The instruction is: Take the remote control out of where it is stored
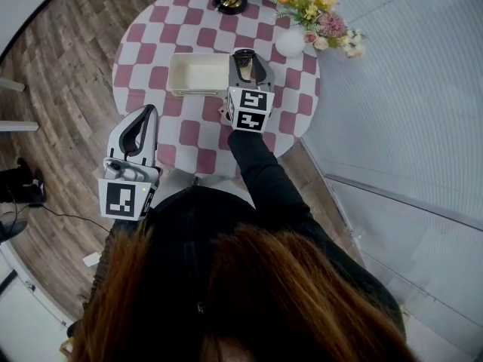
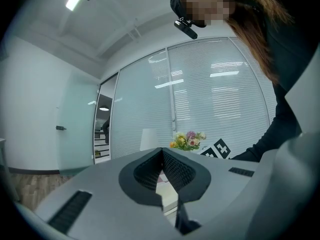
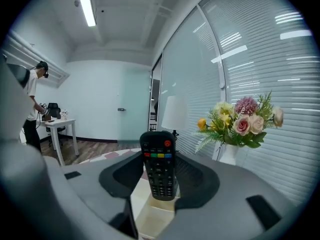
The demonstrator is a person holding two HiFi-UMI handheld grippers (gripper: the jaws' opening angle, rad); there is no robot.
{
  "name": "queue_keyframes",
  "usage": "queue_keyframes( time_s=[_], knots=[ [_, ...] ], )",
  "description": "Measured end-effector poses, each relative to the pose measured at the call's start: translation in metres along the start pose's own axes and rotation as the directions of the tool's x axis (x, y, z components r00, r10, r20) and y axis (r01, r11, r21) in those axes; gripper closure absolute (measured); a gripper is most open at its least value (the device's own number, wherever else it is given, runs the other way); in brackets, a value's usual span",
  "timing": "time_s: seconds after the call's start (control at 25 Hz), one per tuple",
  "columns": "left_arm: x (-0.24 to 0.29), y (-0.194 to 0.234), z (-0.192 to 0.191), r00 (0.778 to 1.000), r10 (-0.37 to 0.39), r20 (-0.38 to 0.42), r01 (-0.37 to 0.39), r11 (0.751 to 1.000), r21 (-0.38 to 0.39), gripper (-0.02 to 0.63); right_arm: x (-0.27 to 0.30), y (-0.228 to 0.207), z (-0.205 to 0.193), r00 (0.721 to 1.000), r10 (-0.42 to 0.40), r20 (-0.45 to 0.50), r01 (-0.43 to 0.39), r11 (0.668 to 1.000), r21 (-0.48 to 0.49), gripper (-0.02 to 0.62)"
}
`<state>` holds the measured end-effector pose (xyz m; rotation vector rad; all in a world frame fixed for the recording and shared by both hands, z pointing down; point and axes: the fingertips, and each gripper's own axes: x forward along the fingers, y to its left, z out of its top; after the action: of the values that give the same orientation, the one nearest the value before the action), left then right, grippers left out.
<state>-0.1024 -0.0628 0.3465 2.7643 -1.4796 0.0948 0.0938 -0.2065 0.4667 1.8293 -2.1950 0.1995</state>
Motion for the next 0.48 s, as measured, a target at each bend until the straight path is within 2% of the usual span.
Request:
queue_keyframes(
  time_s=[0.48],
  knots=[
    [0.009,-0.009,0.001,0.999,-0.035,0.013,0.035,0.999,-0.013,0.597,-0.046,0.007,0.019,0.998,0.049,0.037,-0.049,0.999,0.019,0.392]
  ],
)
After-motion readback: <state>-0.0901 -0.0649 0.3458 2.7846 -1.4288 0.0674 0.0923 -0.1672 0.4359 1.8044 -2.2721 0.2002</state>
